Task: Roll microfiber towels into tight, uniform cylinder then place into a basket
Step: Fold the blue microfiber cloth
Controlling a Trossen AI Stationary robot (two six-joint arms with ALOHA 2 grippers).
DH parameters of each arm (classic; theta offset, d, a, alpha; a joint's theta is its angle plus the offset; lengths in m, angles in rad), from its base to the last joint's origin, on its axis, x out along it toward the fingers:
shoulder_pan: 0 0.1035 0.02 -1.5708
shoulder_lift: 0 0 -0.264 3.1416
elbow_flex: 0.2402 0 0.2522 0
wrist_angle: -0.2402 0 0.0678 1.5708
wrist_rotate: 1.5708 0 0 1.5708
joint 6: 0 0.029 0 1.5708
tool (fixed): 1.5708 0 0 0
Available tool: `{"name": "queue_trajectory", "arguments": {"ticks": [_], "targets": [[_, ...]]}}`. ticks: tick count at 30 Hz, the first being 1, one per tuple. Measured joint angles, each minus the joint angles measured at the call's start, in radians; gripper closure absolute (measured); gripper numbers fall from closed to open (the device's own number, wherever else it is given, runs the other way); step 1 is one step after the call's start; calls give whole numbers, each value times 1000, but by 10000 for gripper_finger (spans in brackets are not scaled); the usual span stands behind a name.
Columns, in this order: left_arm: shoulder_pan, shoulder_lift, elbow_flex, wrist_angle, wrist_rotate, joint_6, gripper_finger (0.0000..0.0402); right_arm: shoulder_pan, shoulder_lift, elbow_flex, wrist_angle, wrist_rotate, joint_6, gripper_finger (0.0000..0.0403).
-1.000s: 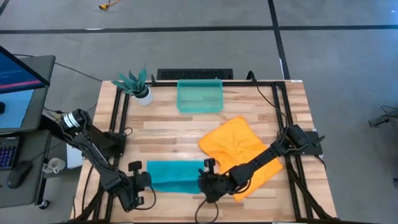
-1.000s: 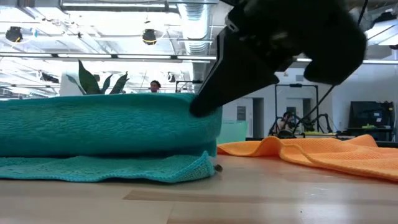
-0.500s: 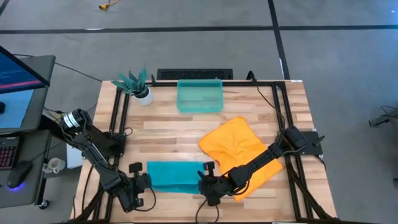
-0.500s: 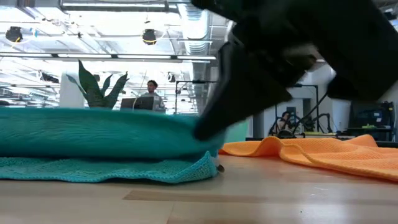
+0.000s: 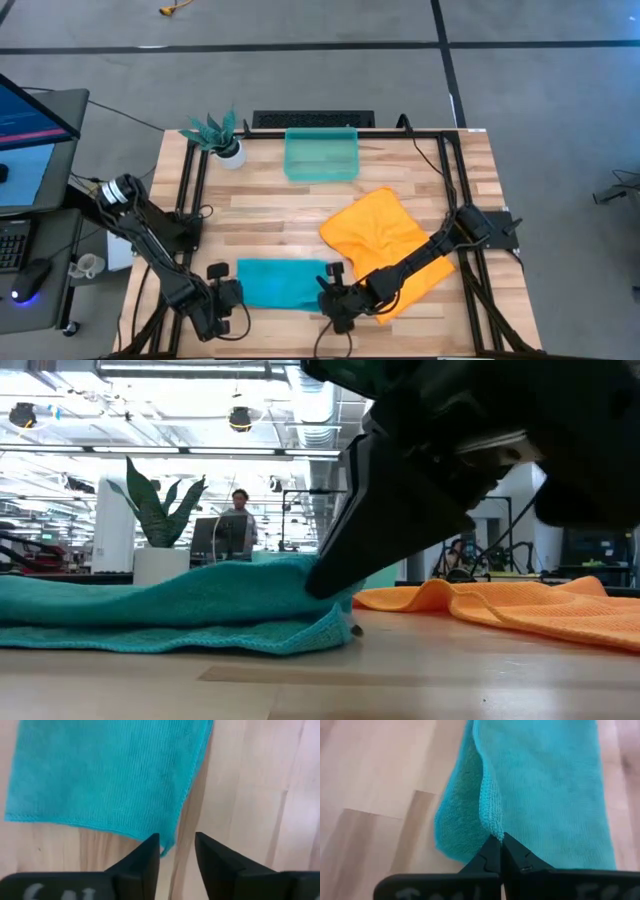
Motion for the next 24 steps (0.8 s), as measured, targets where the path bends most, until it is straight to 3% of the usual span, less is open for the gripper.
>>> {"name": "queue_trajectory", "arguments": {"ticks": [6, 12, 15, 19, 24], "targets": [[1, -70, 53, -23, -102, 73, 278, 1, 0, 0, 2, -8, 4, 373], [21, -139, 35, -38, -316, 121, 283, 0, 0, 0, 2, -38, 23, 351], [50, -129, -6, -3, -336, 85, 283, 0, 0, 0, 4, -88, 36, 338], [67, -95, -77, 163, -344, 98, 283, -1, 0, 0, 9, -128, 76, 314], [87, -83, -115, 227, -390, 82, 283, 3, -1, 1, 17, -136, 111, 263]]}}
